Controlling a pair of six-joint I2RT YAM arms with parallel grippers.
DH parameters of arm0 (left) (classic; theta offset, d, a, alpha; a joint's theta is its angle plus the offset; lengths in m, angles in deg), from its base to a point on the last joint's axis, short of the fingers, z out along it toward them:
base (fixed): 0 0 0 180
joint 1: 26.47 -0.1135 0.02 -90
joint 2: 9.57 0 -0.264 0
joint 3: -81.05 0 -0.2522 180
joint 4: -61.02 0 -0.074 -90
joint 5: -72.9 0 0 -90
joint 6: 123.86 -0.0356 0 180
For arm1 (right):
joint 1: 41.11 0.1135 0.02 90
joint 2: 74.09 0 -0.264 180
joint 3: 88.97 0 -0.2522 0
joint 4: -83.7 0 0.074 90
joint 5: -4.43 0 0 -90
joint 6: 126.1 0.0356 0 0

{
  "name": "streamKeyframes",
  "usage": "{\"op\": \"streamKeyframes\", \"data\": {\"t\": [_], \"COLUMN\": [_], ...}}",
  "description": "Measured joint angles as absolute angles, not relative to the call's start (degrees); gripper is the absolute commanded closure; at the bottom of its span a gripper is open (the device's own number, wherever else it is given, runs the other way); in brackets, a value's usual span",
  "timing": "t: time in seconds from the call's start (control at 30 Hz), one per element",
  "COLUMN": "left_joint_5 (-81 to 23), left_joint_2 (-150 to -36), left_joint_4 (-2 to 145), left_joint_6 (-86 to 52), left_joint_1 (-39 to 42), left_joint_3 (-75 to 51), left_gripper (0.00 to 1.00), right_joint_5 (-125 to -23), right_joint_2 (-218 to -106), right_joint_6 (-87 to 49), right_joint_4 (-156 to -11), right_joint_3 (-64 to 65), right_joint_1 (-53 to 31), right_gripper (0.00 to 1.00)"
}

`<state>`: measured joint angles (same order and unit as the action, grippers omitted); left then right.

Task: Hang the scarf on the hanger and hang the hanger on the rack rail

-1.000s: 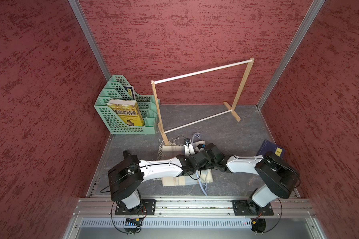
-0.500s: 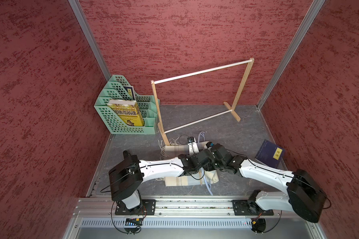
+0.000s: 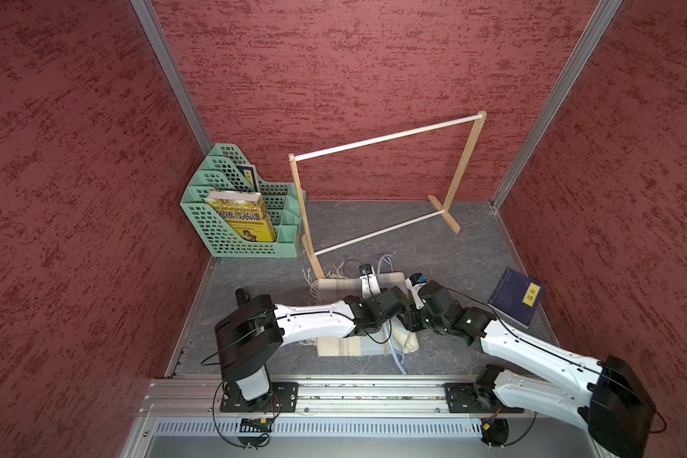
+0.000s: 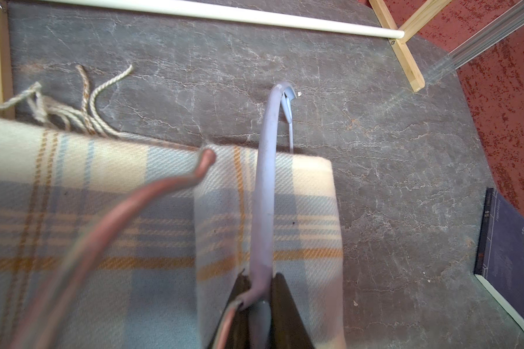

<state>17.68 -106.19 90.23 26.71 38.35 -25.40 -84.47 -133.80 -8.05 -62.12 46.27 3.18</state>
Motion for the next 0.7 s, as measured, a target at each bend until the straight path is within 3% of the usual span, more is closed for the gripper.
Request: {"op": "streamKeyframes", "data": {"t": [0.37,0.6,0.7], "left_joint_5": [17.6,17.4,17.4], "left_joint_2": [-106.2,-107.2,-108.0], "left_joint_4": [90.2,90.2,90.3], "left_joint_6": [25.9,24.9,24.2], "left_joint_1": [38.1,38.1,38.1], "left_joint_3": [-25.4,-24.0,-22.9], "left_gripper": [1.00,1.00,1.00], "right_joint_5": [-85.1,-79.9,-77.5], "right_joint_2": [-125.1,-131.4,-134.2], "right_joint_6": [-3.6,-1.1,-0.7], "right_joint_4": [-59.2,-65.3,-69.2], "right_joint_3": [52.3,53.6,53.6], "right_joint_1": [3.2,3.4,4.7], "right_gripper": [0.82,0.98,1.00]}}
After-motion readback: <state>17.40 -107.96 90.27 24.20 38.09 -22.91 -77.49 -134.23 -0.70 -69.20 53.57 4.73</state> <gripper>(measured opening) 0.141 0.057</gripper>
